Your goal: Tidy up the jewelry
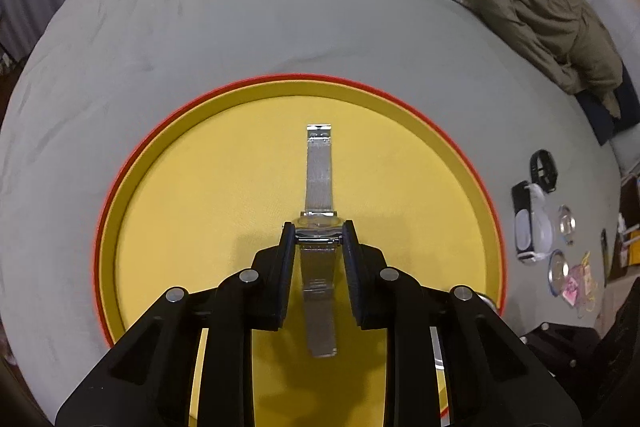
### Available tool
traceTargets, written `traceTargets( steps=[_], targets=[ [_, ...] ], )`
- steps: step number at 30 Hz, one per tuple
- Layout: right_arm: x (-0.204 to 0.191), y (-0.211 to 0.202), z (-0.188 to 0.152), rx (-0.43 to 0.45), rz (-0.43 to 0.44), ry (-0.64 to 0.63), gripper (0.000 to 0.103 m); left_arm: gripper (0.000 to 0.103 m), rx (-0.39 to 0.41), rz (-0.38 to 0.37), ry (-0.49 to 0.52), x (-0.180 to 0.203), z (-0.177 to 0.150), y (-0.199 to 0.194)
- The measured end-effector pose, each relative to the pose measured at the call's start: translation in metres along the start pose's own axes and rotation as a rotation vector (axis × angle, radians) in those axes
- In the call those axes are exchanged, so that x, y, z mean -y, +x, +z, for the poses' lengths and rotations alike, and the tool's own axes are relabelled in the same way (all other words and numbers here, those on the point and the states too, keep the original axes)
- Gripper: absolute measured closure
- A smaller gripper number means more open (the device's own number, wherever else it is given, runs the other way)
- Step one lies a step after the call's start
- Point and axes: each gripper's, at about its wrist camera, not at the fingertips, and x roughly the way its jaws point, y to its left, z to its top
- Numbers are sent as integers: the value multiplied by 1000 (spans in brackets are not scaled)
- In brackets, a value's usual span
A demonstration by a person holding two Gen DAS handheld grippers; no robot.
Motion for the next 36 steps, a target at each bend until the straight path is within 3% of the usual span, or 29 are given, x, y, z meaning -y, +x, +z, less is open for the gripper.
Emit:
traceTargets(
  steps=[11, 20, 36],
  targets=[
    [1, -1, 0, 4, 2, 0, 101, 81, 29, -34, -19, -5, -4, -2],
    [2, -4, 1, 15, 8, 1, 101, 81, 93, -50, -11, -2, 2, -32],
    [-1, -21, 5, 60, 0, -1, 101, 81, 202, -85, 92, 25, -1, -100]
  ],
)
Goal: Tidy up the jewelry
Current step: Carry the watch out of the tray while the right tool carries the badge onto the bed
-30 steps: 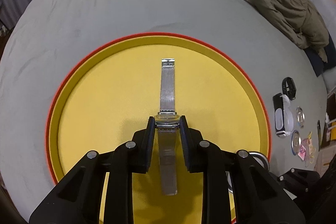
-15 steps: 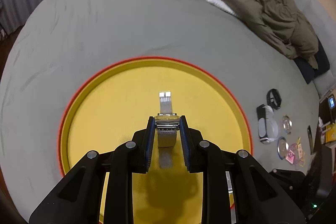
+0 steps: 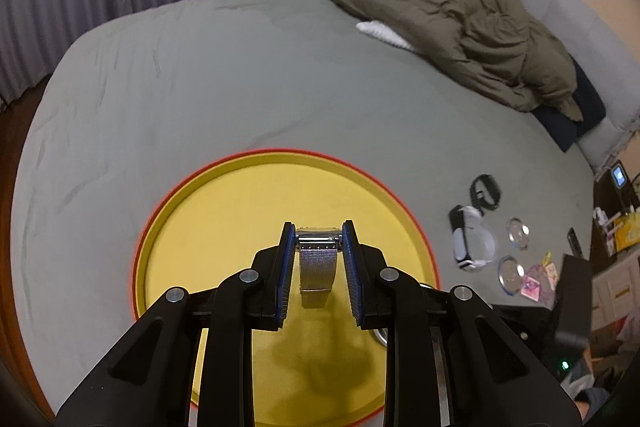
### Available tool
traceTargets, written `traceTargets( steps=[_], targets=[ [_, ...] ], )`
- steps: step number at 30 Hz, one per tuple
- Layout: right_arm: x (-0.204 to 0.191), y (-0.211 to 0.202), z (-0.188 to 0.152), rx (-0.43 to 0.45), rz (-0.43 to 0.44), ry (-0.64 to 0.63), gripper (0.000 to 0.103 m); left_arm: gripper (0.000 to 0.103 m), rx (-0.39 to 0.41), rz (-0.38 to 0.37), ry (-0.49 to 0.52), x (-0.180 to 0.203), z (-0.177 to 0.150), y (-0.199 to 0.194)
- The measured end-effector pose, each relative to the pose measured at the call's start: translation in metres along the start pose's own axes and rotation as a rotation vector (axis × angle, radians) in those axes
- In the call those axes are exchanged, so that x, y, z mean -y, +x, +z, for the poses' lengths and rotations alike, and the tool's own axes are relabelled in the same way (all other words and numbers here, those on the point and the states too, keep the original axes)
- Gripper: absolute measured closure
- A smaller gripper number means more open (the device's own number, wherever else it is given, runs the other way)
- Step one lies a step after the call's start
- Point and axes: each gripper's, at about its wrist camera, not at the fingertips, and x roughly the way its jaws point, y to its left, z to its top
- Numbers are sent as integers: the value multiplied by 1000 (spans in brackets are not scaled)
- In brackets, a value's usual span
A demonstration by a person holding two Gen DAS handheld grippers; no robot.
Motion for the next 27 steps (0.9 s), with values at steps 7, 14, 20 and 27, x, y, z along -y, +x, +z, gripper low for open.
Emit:
traceTargets(
  steps=[7, 14, 20, 27],
  targets=[
    [1, -22, 3, 52, -40, -22, 101, 81, 45, -32, 70, 23, 1, -31],
    [25, -65, 12, 134, -72, 14, 101, 81, 74, -84, 145, 53, -3, -55],
    [42, -102, 6, 159, -124, -27, 101, 81, 95, -150, 206, 89, -6, -67],
    [58, -156, -12, 191, -145, -52, 101, 81, 89, -252, 268, 134, -17, -70]
  ],
)
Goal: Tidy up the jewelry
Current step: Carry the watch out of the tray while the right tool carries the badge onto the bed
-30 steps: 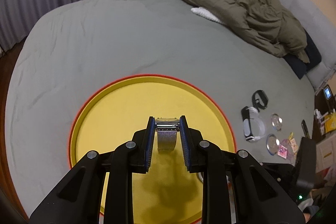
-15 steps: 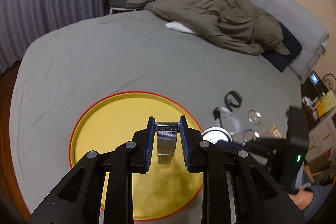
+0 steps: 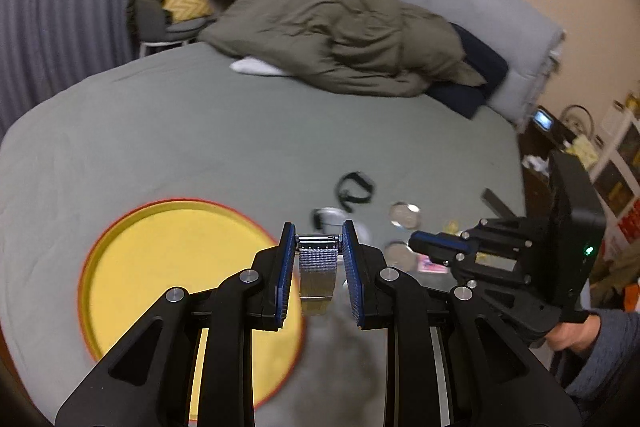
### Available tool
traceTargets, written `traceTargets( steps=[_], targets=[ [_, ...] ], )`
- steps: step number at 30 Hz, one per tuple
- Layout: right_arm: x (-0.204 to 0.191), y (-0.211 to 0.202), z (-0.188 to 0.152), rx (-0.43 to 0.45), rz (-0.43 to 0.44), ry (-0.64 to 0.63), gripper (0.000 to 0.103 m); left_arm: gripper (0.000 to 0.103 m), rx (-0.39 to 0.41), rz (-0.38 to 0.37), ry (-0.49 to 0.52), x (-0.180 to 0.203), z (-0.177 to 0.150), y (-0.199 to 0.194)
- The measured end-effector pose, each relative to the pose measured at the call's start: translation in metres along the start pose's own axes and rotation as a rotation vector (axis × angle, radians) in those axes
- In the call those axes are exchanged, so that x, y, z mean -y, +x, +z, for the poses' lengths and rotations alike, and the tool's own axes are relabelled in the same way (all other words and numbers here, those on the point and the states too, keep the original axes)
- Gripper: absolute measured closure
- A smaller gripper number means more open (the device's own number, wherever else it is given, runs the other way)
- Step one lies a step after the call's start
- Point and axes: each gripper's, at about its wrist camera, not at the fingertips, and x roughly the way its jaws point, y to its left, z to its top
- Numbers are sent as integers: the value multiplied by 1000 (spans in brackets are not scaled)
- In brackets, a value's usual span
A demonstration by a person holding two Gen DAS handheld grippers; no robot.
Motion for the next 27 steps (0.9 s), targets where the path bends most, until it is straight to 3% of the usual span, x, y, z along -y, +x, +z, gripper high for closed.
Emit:
traceTargets(
  steps=[16, 23, 27],
  targets=[
    [50, -38, -57, -60, -6, 78, 101, 81, -64, -120, 88, 70, -20, 32],
    [51, -14, -61, -128, 58, 62, 101, 81, -72, -114, 83, 72, -26, 38],
    [41, 17, -61, -212, 118, 23, 101, 81, -82, -110, 71, 68, -34, 39]
  ],
)
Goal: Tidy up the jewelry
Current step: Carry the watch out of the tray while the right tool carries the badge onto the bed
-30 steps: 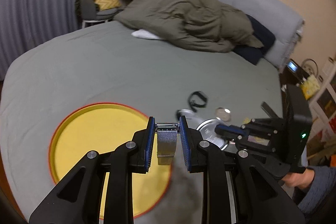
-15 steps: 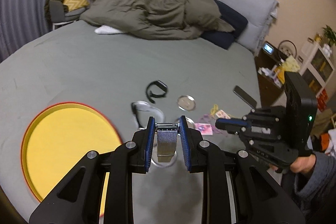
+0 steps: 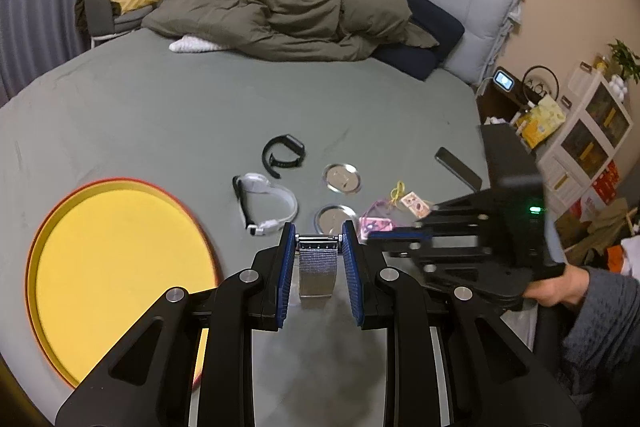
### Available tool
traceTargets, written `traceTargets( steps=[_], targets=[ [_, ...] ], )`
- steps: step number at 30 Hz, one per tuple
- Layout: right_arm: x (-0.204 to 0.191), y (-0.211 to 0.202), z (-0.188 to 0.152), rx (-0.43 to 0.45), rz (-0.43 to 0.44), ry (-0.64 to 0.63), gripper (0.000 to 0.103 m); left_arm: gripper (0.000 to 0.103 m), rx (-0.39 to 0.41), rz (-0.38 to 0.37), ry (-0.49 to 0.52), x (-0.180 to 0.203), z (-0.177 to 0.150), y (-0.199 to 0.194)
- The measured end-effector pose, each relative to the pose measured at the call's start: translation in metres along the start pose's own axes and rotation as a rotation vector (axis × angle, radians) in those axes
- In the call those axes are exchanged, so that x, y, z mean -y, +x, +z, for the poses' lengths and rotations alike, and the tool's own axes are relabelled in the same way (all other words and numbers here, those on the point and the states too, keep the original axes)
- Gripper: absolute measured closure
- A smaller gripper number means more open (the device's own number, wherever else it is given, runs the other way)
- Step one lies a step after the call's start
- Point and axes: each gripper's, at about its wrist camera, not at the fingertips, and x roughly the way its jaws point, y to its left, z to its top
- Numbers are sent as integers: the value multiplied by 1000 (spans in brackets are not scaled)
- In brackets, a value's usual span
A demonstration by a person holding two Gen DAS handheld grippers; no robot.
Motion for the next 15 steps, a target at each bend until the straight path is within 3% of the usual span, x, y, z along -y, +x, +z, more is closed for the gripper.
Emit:
traceTargets(
  steps=[8, 15],
  targets=[
    [-7, 61, 4, -136, 31, -27, 101, 81, -17, 21, -51, -19, -20, 0],
    [-5, 79, -14, -197, 29, -27, 101, 81, -41, -1, -50, -14, -39, 9]
  ],
)
